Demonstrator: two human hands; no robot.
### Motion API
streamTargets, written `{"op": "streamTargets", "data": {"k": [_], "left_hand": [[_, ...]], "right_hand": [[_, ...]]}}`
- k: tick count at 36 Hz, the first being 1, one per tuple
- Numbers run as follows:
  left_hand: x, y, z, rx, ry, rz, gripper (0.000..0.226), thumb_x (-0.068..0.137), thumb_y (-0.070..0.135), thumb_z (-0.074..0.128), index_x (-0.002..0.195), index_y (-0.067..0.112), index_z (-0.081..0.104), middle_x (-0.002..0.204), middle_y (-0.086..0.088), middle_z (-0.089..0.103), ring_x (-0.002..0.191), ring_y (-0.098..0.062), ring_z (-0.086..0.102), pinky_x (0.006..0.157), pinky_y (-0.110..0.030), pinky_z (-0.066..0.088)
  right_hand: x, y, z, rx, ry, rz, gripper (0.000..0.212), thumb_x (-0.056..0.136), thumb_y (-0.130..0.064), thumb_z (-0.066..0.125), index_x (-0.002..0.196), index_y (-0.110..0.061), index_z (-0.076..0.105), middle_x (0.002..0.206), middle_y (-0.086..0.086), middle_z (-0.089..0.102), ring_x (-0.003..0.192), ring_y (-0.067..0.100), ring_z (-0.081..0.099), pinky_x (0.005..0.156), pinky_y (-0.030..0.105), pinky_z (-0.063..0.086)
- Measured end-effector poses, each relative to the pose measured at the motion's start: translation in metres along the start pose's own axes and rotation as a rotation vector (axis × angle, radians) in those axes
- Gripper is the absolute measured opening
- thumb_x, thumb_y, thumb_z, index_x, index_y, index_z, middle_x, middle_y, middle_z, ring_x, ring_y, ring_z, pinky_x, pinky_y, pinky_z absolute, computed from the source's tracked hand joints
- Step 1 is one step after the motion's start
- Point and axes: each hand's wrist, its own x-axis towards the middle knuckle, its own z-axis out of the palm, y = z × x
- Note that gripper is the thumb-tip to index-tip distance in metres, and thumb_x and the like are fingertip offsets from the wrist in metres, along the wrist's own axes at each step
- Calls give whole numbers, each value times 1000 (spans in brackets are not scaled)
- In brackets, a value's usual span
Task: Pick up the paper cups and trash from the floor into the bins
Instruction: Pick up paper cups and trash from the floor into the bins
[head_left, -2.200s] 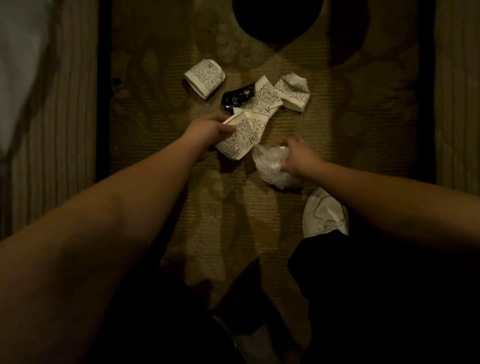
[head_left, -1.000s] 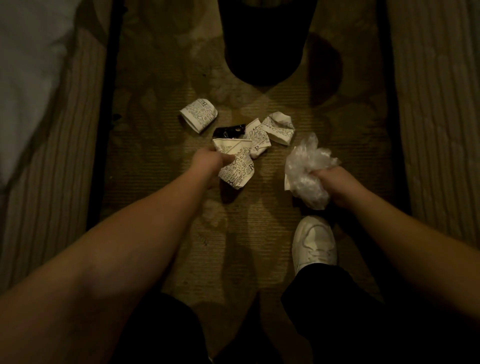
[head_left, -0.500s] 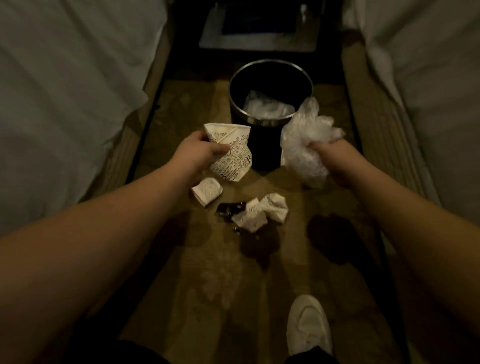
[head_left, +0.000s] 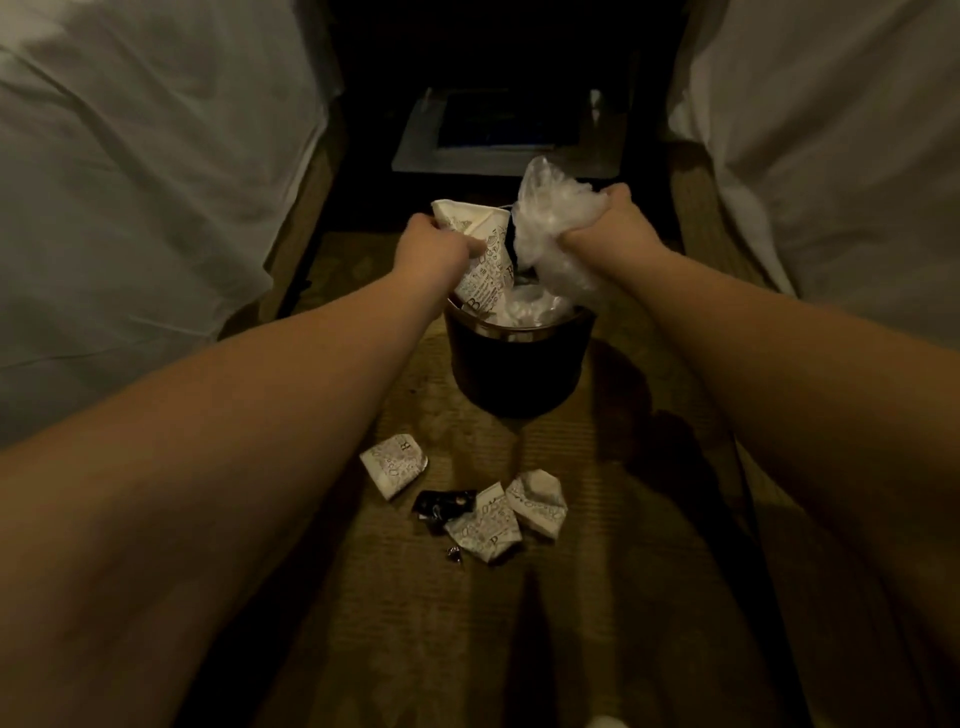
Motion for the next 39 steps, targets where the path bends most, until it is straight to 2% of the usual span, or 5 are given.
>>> {"op": "streamTargets", "data": {"k": [9, 16, 19, 24, 39], "left_hand": [[22, -13, 25, 223, 32, 28, 61, 82, 21, 79, 133, 10, 48, 132, -11, 55, 119, -31, 56, 98, -46, 51], [24, -22, 27, 354, -74, -12, 94, 81, 35, 80, 152, 11, 23, 152, -14, 35, 136, -34, 41, 106, -44, 45], [26, -21, 23, 366, -78, 32, 95, 78, 35, 82, 152, 15, 27, 150, -10, 37, 137, -33, 39, 109, -47, 43], [26, -25, 4, 269, -78, 41, 93, 77, 39, 78, 154, 19, 28, 151, -8, 39, 136, -32, 43, 108, -50, 44], [-53, -88, -87, 328, -128, 259, 49, 91, 32, 64, 137, 17, 53, 135, -3, 54, 119, -18, 55, 94, -29, 45]], "right_hand": [[19, 3, 28, -175, 113, -18, 76, 89, -31, 64, 151, -17, 22, 150, 13, 33, 131, 37, 43, 102, 47, 41], [19, 8, 41, -531, 4, -30, 113, 77, -56, 76, 158, -22, 5, 160, 12, 20, 146, 34, 22, 117, 50, 20], [17, 6, 40, -582, -43, -50, 121, 71, -63, 77, 159, -24, 4, 163, 9, 16, 150, 33, 14, 120, 52, 15], [9, 5, 35, -549, -6, -109, 106, 79, -65, 68, 158, -22, 12, 163, 8, 17, 150, 31, 15, 120, 51, 15], [-114, -2, 45, -296, 100, -339, 52, 94, -35, 58, 142, -18, 46, 142, 3, 48, 132, 23, 43, 113, 44, 34]]}}
